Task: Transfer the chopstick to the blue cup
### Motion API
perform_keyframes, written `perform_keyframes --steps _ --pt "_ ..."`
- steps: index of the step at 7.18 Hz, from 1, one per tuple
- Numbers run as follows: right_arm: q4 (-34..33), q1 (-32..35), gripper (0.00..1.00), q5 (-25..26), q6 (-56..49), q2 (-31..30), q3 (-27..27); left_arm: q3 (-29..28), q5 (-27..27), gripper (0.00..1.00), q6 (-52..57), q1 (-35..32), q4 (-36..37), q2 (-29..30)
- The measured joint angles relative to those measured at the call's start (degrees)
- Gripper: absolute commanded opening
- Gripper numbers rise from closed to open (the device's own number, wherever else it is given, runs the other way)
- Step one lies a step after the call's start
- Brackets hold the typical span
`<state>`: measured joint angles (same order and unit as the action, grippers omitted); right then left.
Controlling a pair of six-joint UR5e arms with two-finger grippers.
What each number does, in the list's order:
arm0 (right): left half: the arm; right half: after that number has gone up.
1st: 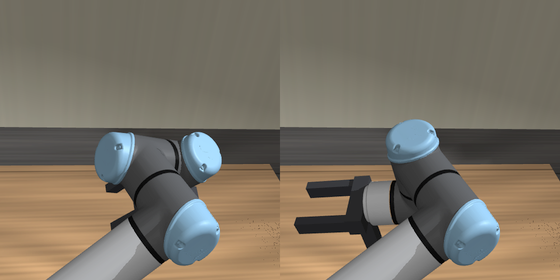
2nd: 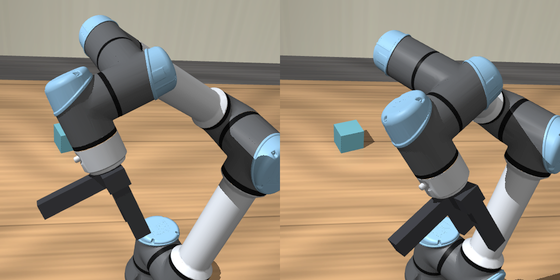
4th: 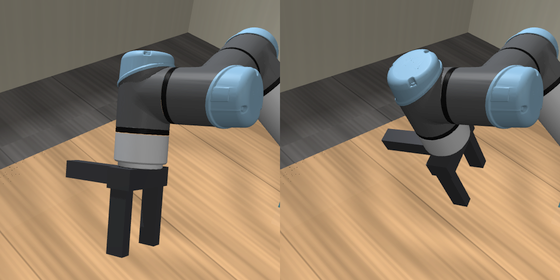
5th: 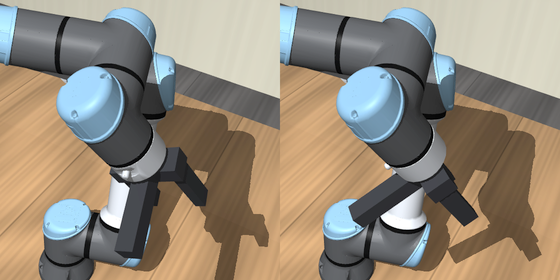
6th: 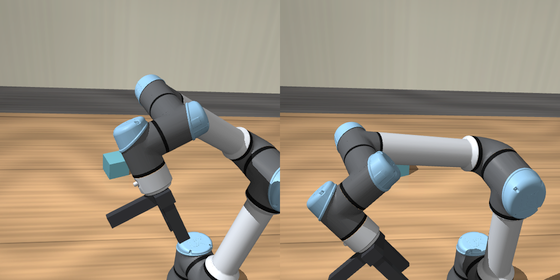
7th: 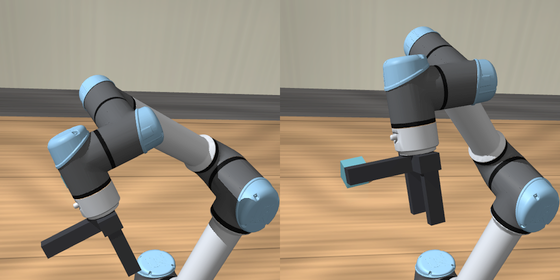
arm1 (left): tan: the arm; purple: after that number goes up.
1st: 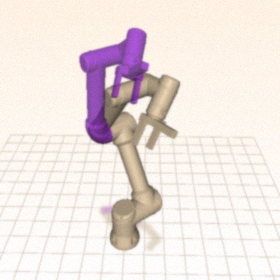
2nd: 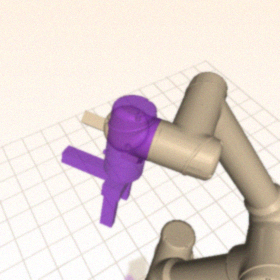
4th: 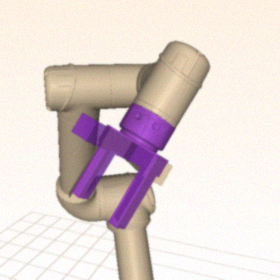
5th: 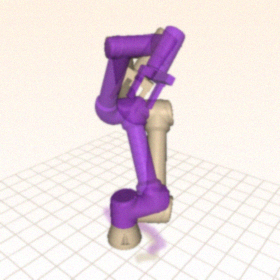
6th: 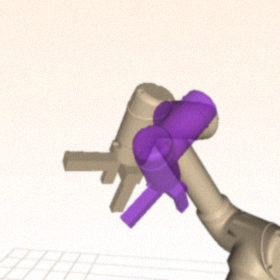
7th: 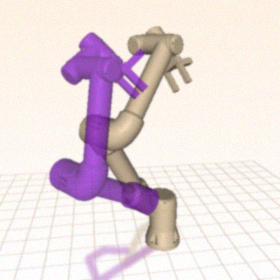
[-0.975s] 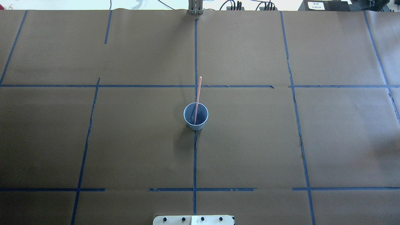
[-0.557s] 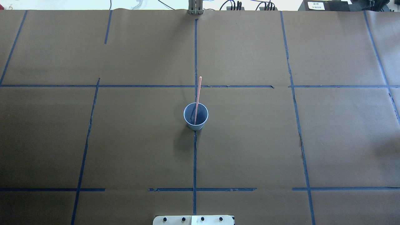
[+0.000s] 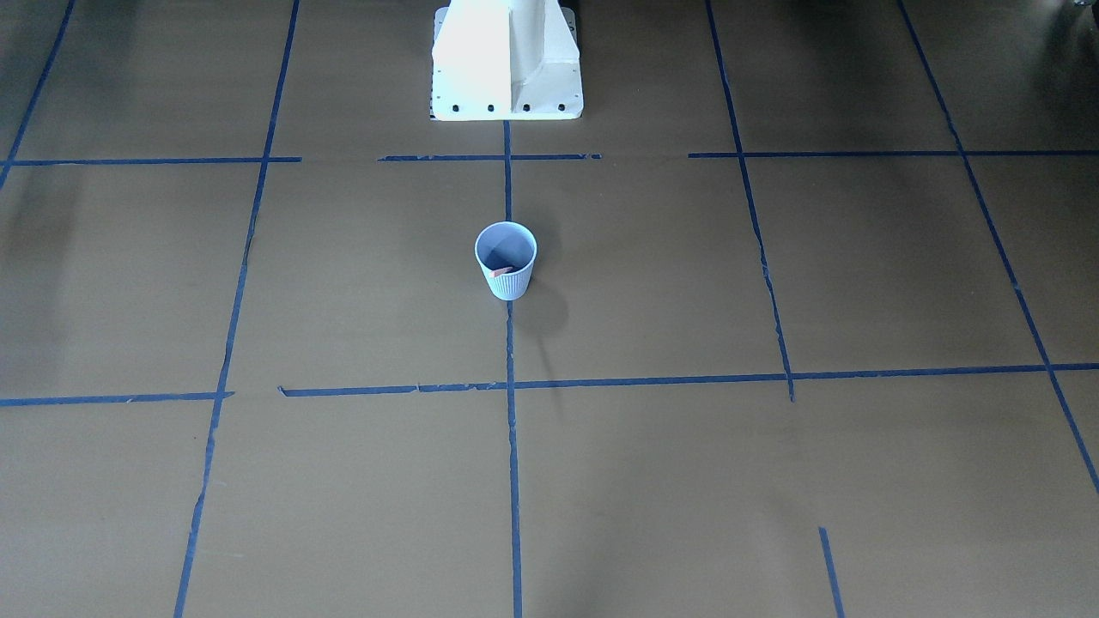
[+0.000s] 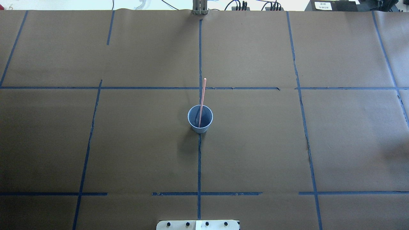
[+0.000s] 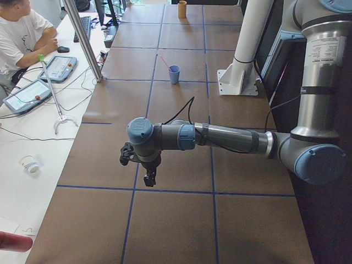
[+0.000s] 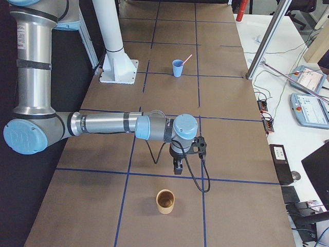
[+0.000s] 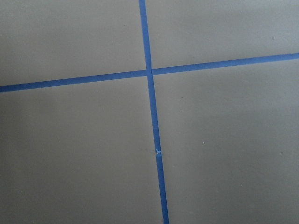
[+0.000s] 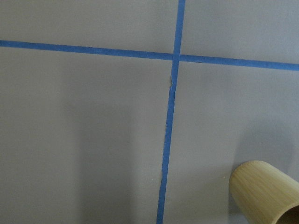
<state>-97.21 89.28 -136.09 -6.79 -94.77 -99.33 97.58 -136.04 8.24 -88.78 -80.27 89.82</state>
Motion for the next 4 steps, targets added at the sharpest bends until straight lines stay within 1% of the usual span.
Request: perform_keyframes --steps 2,4 --pt "3.17 -0.57 1.0 0.17 0.37 -0.03 1.13 -0.09 0.2 1.0 4.12 0.02 0.32 -0.23" --pt "4.02 -1.05 1.0 0.09 0.91 0.08 1.35 -0.92 0.1 1.0 5.49 0.1 0.03 0.33"
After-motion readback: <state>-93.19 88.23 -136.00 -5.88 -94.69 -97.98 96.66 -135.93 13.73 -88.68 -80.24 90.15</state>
